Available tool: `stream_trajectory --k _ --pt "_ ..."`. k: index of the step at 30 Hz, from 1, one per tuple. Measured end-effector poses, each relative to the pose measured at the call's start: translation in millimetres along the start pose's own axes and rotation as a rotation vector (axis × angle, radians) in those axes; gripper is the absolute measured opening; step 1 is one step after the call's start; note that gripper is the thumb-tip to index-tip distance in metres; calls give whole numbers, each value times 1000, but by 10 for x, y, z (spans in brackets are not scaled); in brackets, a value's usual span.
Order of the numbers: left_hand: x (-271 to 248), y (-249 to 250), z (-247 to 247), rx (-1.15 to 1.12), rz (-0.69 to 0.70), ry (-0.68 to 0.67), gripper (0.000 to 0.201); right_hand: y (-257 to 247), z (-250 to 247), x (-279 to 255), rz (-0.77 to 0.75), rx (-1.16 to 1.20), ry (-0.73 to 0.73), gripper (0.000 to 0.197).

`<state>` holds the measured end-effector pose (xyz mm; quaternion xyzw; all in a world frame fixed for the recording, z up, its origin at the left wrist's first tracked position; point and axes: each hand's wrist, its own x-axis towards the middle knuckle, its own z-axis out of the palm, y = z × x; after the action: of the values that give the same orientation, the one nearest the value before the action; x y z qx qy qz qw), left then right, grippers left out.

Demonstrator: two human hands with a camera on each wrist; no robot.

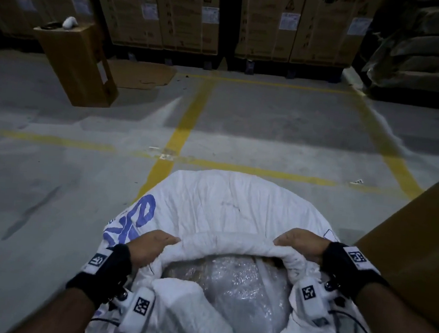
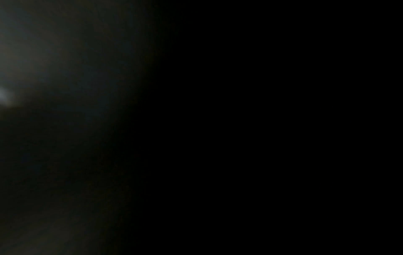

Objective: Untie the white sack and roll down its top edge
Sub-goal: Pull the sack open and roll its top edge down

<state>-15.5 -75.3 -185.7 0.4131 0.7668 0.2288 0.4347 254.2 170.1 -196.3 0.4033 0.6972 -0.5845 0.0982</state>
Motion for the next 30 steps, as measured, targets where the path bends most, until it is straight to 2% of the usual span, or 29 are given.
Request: stream_trajectory --k 2,5,6,8,11,12,13,15,17,21,24,27,30 --pt "43 -15 109 -45 -8 137 27 2 37 -5 -74 -174 121 25" --pt "82 -4 215 12 26 408 16 -32 139 -24 -212 -239 391 18" --pt "85 8 239 92 45 453 14 -37 188 -35 -238 -263 472 17" --pt "91 38 295 286 60 506 12 -31 272 -36 -280 -363 544 19" --pt "64 109 396 488 80 616 8 -39 335 -52 -340 -650 699 17" --pt "60 118 413 547 117 613 9 -54 346 -54 -368 -750 763 17" --pt "61 123 427 622 147 575 9 -72 368 -61 -383 -828 766 20" --pt "86 110 437 758 122 523 9 -46 416 -48 -442 -917 715 25" --pt "103 112 481 829 110 520 3 -24 470 -41 -448 -951 651 22" --pt "11 154 568 916 164 491 11 -96 692 -149 -280 -1133 653 22" --pt "19 124 577 930 148 466 22 -112 795 -179 -262 -1227 670 28" --pt "91 56 607 931 100 430 37 -108 792 -128 -206 -1237 664 27" --pt "131 32 626 919 81 401 40 -123 826 -89 -123 -1212 614 28"
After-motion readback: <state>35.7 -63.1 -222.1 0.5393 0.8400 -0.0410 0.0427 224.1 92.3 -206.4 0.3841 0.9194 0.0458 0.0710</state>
